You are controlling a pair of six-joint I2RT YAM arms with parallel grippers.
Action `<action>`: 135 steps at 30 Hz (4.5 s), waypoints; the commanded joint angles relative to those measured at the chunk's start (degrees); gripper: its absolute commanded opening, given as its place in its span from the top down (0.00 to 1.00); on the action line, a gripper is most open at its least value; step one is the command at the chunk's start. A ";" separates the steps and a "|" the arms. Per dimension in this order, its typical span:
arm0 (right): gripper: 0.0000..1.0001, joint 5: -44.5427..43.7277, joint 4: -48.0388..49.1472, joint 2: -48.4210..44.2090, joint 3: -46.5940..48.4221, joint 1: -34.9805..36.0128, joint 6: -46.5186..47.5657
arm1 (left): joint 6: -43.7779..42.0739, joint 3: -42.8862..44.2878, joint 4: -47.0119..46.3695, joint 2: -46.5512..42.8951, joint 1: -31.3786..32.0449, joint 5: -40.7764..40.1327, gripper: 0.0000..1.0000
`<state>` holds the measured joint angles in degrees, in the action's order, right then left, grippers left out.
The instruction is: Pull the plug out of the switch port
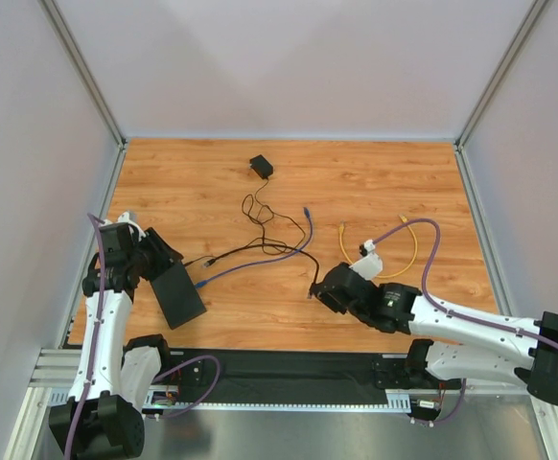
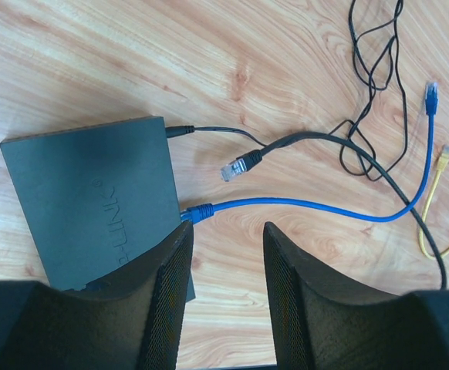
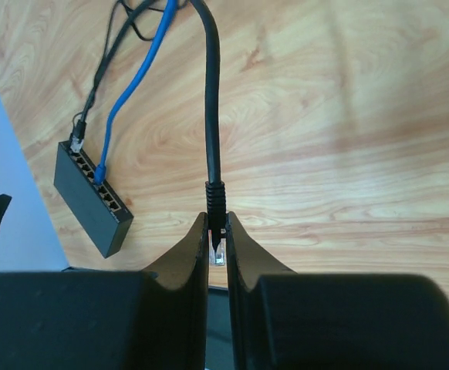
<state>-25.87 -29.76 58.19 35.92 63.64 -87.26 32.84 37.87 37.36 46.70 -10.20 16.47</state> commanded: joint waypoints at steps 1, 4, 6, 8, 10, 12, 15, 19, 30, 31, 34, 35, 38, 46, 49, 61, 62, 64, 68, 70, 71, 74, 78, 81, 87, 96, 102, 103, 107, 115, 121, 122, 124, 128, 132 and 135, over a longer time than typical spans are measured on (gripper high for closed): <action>1.00 -3.69 -1.55 1.47 4.59 -0.27 11.74 | -1.20 -0.25 -2.03 -0.38 0.26 1.46 0.51; 1.00 1.93 1.54 5.43 5.82 -0.44 18.94 | -1.38 0.01 -1.68 -0.20 0.26 1.81 0.51; 1.00 5.02 2.94 8.33 5.83 0.00 20.81 | -1.38 0.19 -1.59 -0.38 0.26 1.90 0.51; 1.00 10.91 7.14 10.43 3.91 0.52 22.22 | -1.29 -0.16 -1.77 -0.55 0.26 1.90 0.51; 1.00 17.82 12.24 12.63 1.79 1.05 22.14 | -1.29 -0.25 -2.12 -0.47 0.35 2.51 0.51; 1.00 21.63 20.86 14.48 -1.28 1.66 21.70 | -1.37 -0.34 -2.21 -0.20 0.35 2.69 0.51; 0.96 24.63 25.80 19.14 -0.51 3.24 22.22 | -1.46 -0.16 -2.21 -0.03 0.27 3.22 0.51; 0.78 30.51 24.84 25.90 4.85 3.86 25.47 | -1.46 -0.16 -2.30 -0.47 0.35 3.66 0.51; 0.36 14.36 -7.41 25.48 20.41 -1.40 41.73 | -1.46 -0.60 -2.82 -0.03 0.44 4.01 0.51; 0.37 15.14 -7.59 25.56 20.68 -4.02 43.56 | -1.38 -0.60 -2.74 -0.03 0.35 4.01 0.51; 0.42 18.73 -7.24 28.01 22.78 -9.47 46.47 | -1.46 -0.43 -2.56 -0.11 0.44 4.10 0.51; 0.46 19.62 -7.33 28.98 23.57 -10.45 47.27 | -1.46 -0.34 -2.47 -0.12 0.35 4.18 0.51; 0.54 21.38 -7.51 32.94 27.70 -12.04 49.90 | -1.29 -0.43 -2.47 -0.12 0.35 4.27 0.51; 0.53 22.18 -7.86 41.73 35.44 -12.92 51.67 | -1.20 -0.34 -2.21 1.64 0.26 4.62 0.51; 0.54 22.00 -7.16 44.10 36.06 -13.01 51.76 | -1.03 -0.34 -2.30 1.99 0.27 4.80 0.51; 0.59 17.87 -5.66 50.26 38.52 -13.71 51.76 | -1.81 2.65 -0.28 5.86 0.35 7.70 0.51; 0.59 17.78 -5.57 50.61 38.78 -13.80 51.84 | -1.90 2.82 -0.19 5.77 0.27 7.70 0.51; 0.65 17.96 -4.96 51.31 38.87 -14.07 51.58 | -2.08 3.26 0.08 5.69 0.44 7.61 0.51; 0.76 18.40 -4.34 52.46 39.22 -14.59 49.48 | -2.25 3.70 0.69 5.60 0.35 7.61 0.51; 0.80 18.57 -3.73 52.64 38.87 -14.68 48.33 | -2.25 3.62 0.78 5.51 0.35 7.61 0.51; 0.82 18.83 -3.55 52.55 38.61 -14.68 46.68 | -2.17 3.62 0.61 5.42 0.35 7.70 0.51; 0.93 20.67 -0.84 51.68 35.98 -15.38 43.50 | -2.08 3.27 0.60 5.16 0.35 7.70 0.51; 1.00 24.37 3.65 50.53 32.64 -15.39 35.88 | -1.90 3.09 0.25 5.25 0.35 7.96 0.51; 1.00 27.77 8.13 50.09 30.44 -15.21 29.90 | -1.90 3.18 0.25 5.16 0.26 8.23 0.51; 1.00 26.75 13.83 48.60 26.75 -13.72 16.97 | -1.55 2.92 0.61 4.20 0.44 8.58 0.51; 1.00 12.79 -1.66 47.89 33.15 -10.03 11.14 | -1.55 3.36 1.40 3.22 0.35 8.84 0.51; 0.99 3.81 -11.29 48.95 38.35 -6.60 18.53 | -1.73 3.00 1.13 3.49 0.35 9.28 0.51; 1.00 3.46 -11.11 48.42 37.30 -6.33 19.14 | -1.73 3.18 1.04 3.49 0.35 9.37 0.51; 0.99 5.21 -6.74 44.73 31.41 -5.98 23.53 | -1.73 3.00 0.87 3.49 0.35 9.28 0.51; 1.00 13.03 -0.39 35.60 19.81 -5.98 31.72 | -1.90 3.00 0.78 3.75 0.35 9.37 0.51; 1.00 11.37 -10.03 26.89 16.81 -6.07 36.11 | -2.08 3.18 0.78 4.01 0.35 9.37 0.51; 1.00 11.02 -11.45 25.06 16.46 -6.07 36.46 | -2.08 3.26 0.78 3.93 0.35 9.37 0.51; 1.00 9.96 -14.61 22.59 15.67 -5.98 36.64 | -2.08 3.18 0.78 4.02 0.35 9.37 0.51; 1.00 8.82 -19.01 14.26 14.35 -7.03 36.38 | -1.90 2.91 0.69 4.02 0.35 9.37 0.51; 1.00 9.17 -22.53 7.65 15.92 -10.54 37.25 | -1.90 3.09 0.78 3.84 0.35 9.28 0.51; 1.00 7.77 -26.31 3.78 18.91 -14.13 38.92 | -1.90 3.26 1.04 3.84 0.27 9.37 0.51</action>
<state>-15.57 -51.62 65.49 51.20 52.23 -50.68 31.59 39.48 38.37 50.89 -10.11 24.99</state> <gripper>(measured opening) 0.029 0.489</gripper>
